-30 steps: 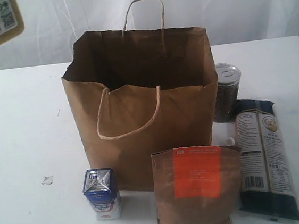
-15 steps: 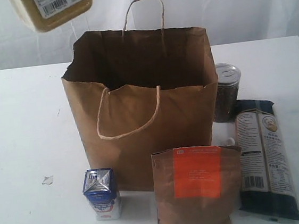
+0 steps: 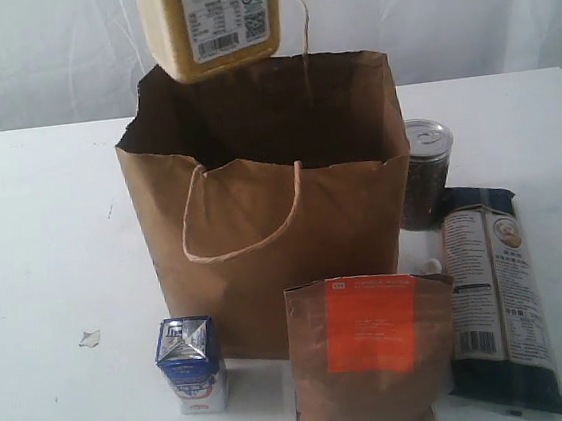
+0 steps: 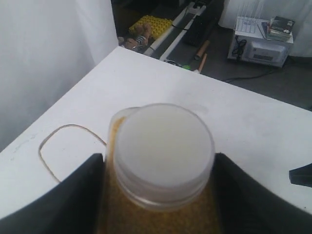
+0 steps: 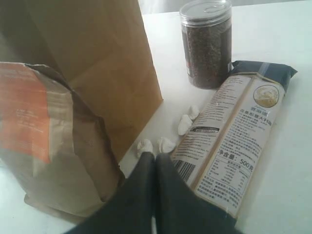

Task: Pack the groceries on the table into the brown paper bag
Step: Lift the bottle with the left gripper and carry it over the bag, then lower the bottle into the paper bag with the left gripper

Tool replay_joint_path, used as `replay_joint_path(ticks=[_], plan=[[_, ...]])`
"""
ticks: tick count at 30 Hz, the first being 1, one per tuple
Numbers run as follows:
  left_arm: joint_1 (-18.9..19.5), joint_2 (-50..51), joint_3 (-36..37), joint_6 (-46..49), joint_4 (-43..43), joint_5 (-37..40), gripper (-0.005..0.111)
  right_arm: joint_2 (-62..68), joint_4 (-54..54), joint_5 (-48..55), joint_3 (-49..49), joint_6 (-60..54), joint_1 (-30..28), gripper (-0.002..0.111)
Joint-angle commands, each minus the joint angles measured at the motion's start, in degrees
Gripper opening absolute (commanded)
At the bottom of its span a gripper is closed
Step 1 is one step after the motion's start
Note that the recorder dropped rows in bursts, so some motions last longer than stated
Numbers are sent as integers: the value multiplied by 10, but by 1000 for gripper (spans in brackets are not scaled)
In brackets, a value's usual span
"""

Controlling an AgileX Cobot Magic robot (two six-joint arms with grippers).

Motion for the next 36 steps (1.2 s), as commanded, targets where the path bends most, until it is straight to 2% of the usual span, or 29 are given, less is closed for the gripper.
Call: replay_joint_path(ticks=[1, 6, 9, 14, 17, 25, 32, 36], plan=[[-22, 15, -15, -14, 6, -27, 0, -2, -6, -1, 3, -3, -2, 0], [-30, 34, -15, -16, 22, -24, 0, -2, -6, -1, 3, -3, -2, 0], [-30, 41, -15, -54, 74, 1, 0, -2, -6, -1, 3, -3, -2, 0], [-43, 59, -15, -56, 74, 8, 0, -2, -6, -1, 3, -3, -2, 0], [-70, 76, -15, -56, 76, -19, 0, -2, -6, -1, 3, -3, -2, 0], [-80, 104, -15, -119, 78, -67, 0, -2, -6, -1, 3, -3, -2, 0], [-129, 114, -15, -196, 177, -124, 0, -2, -6, -1, 3, -3, -2, 0], [-143, 114, -6, -204, 189, -135, 0, -2, -6, -1, 3, -3, -2, 0]])
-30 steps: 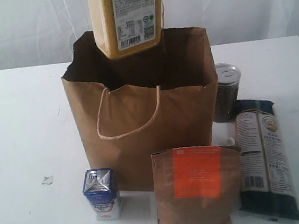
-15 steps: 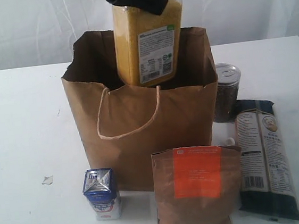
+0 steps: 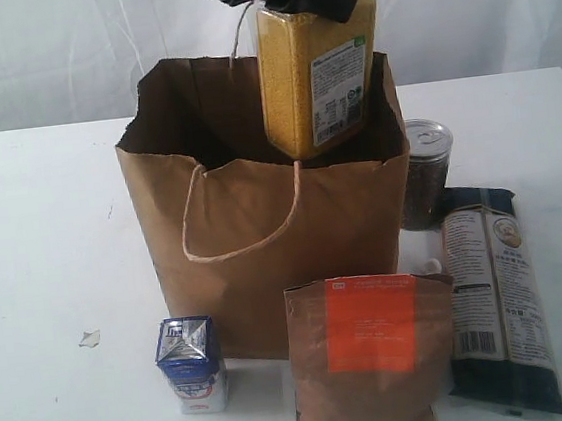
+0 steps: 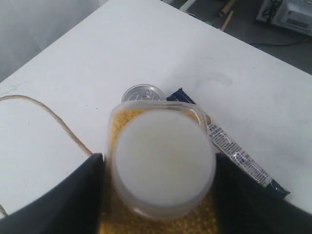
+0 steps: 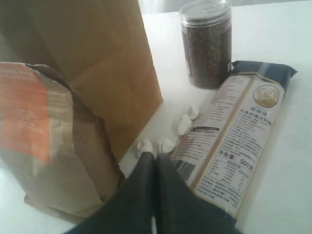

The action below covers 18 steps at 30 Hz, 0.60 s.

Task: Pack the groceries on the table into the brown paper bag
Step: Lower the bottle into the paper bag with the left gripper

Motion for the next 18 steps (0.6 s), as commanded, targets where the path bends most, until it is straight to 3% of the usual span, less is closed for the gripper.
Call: replay_joint_path(ticks=[1, 8, 18], plan=[[-13, -7, 1, -22, 3, -44, 0, -2, -6, -1, 3, -3, -2, 0], [-13, -8, 50, -34, 0, -49, 0, -2, -6, -1, 3, -3, -2, 0], [-13, -46, 124, -36, -15, -119, 0, -2, -6, -1, 3, -3, -2, 0]])
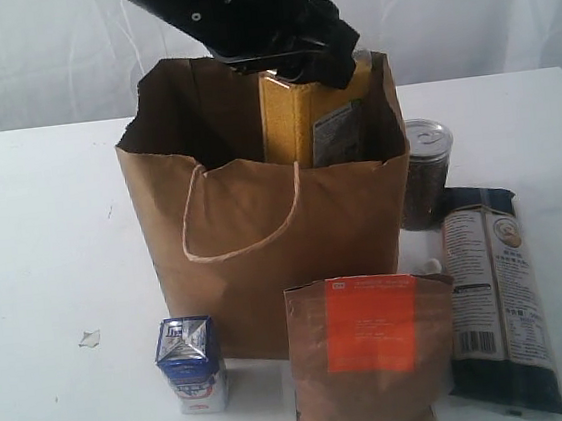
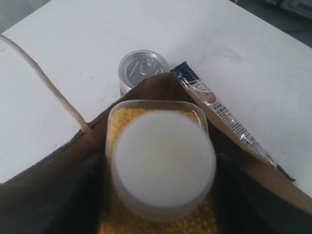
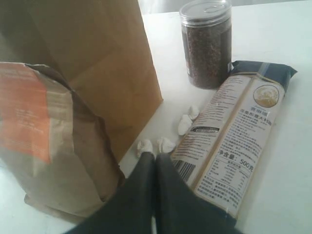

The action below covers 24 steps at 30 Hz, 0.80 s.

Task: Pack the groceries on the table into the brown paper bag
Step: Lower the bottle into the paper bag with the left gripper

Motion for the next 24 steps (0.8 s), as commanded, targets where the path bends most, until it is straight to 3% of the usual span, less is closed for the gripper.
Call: replay_joint_path(ticks=[1, 11, 24], plan=[[-3, -36, 32, -7, -30, -75, 0, -2, -6, -1, 3, -3, -2, 0], [-9, -41, 122, -17, -57, -156, 0, -2, -6, -1, 3, -3, -2, 0], [-16, -41, 144, -17, -53, -154, 0, -2, -6, -1, 3, -3, -2, 0]])
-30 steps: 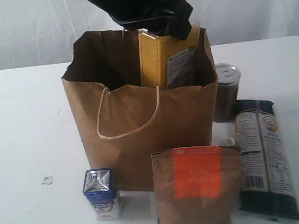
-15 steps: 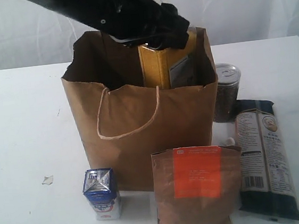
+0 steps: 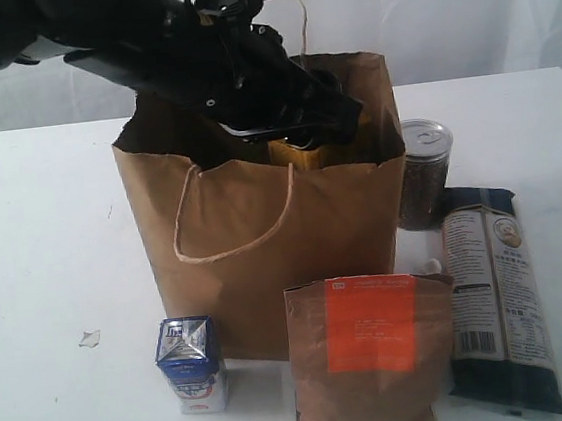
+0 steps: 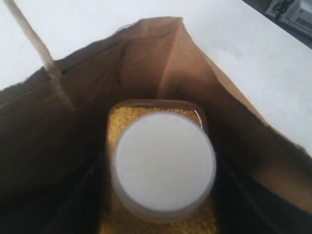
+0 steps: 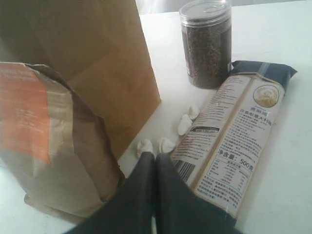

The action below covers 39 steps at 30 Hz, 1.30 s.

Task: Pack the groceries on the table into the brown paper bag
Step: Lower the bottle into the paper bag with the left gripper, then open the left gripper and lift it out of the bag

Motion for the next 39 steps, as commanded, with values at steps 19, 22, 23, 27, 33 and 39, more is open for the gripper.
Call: replay_joint_path(ticks=[19, 22, 23, 27, 33, 39], plan=[[-3, -18, -4, -8, -34, 25, 78, -2, -6, -1, 3, -3, -2, 0], [-3, -22, -4, -11, -37, 36, 78, -2, -6, -1, 3, -3, -2, 0], [-3, -23, -4, -11, -37, 36, 78, -2, -6, -1, 3, -3, -2, 0], [-3, -32, -4, -11, -37, 38, 78, -2, -6, -1, 3, -3, -2, 0], [-3, -56, -4, -21, -28, 51, 78, -2, -6, -1, 3, -3, -2, 0], [-3, -139, -4, -19, 26, 62, 78, -2, -6, -1, 3, -3, -2, 0]])
